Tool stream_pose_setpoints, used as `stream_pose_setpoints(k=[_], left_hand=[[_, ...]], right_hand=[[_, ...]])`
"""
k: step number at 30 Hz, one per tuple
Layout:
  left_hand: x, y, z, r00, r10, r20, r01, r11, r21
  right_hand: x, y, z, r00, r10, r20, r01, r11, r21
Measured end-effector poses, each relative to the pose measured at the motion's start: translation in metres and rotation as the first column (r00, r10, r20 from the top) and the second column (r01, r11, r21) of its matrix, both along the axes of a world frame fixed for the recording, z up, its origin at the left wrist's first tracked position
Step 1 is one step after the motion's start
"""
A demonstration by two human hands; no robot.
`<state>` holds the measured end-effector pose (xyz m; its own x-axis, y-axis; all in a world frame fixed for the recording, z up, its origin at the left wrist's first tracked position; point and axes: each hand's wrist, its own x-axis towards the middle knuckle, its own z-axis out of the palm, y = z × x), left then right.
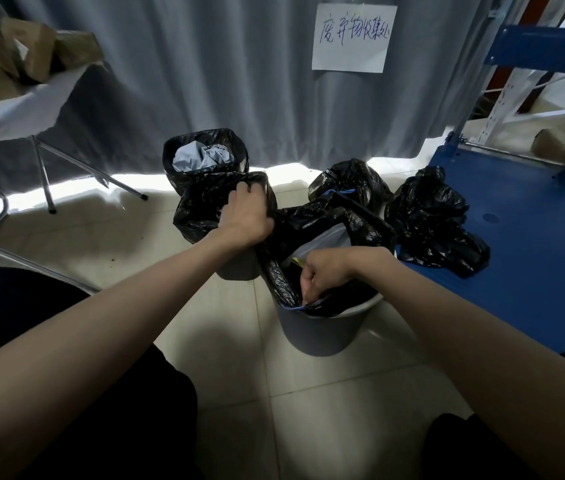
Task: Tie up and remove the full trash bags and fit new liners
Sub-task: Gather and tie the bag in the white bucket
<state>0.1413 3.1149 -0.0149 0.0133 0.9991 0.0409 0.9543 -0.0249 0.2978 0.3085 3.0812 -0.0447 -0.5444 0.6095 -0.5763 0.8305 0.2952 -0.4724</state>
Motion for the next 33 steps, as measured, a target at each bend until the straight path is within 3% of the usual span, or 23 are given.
stream_pose_setpoints(k=[2,4,10,15,17,19,22,27,30,31,33], left_hand=[[-0.006,0.001,-0.002,0.985,0.048,-0.164,-0.068,0.991,-0.114],[-0.008,0.002,-0.005,0.987,0.066,-0.149,-0.097,0.973,-0.212],[-0.011,0.009,-0.009,0.958,0.137,0.253,-0.017,0.904,-0.428],[-0.014,0.014,-0.004,0.944,0.216,0.250,-0.128,0.937,-0.324],[-0.015,0.014,0.001,0.982,0.164,0.091,-0.143,0.968,-0.205],[-0.014,0.011,0.003,0.978,0.071,-0.198,-0.085,0.994,-0.066],[-0.007,0.006,0.004,0.929,-0.021,-0.368,-0.004,0.998,-0.066],[-0.001,0.016,0.004,0.983,-0.015,-0.181,-0.013,0.988,-0.154],[0.001,0.020,-0.004,0.996,0.033,-0.084,-0.041,0.994,-0.104],[0.002,0.022,-0.005,0.998,0.045,-0.053,-0.050,0.994,-0.098],[0.003,0.024,-0.006,0.999,0.045,-0.012,-0.046,0.996,-0.078]], right_hand=[[0.001,-0.001,0.001,1.000,0.000,-0.002,0.000,1.000,-0.003],[0.002,-0.001,0.002,1.000,0.006,-0.002,-0.006,1.000,-0.004],[0.004,-0.003,0.004,1.000,0.015,0.019,-0.015,0.999,0.032],[0.005,-0.006,0.006,0.999,-0.011,0.031,0.011,1.000,0.023],[0.006,-0.007,0.007,0.999,-0.024,0.034,0.024,1.000,0.018],[0.006,-0.007,0.008,0.999,-0.018,0.035,0.018,1.000,0.016],[0.006,-0.008,0.008,0.999,-0.015,0.030,0.015,1.000,0.000],[0.011,-0.008,0.012,0.998,-0.070,-0.007,0.069,0.996,-0.055],[0.015,0.000,0.014,0.949,-0.260,-0.177,0.253,0.966,-0.059],[0.019,0.005,0.014,0.903,-0.343,-0.257,0.355,0.935,-0.002],[0.031,0.014,0.015,0.838,-0.412,-0.358,0.514,0.816,0.264]])
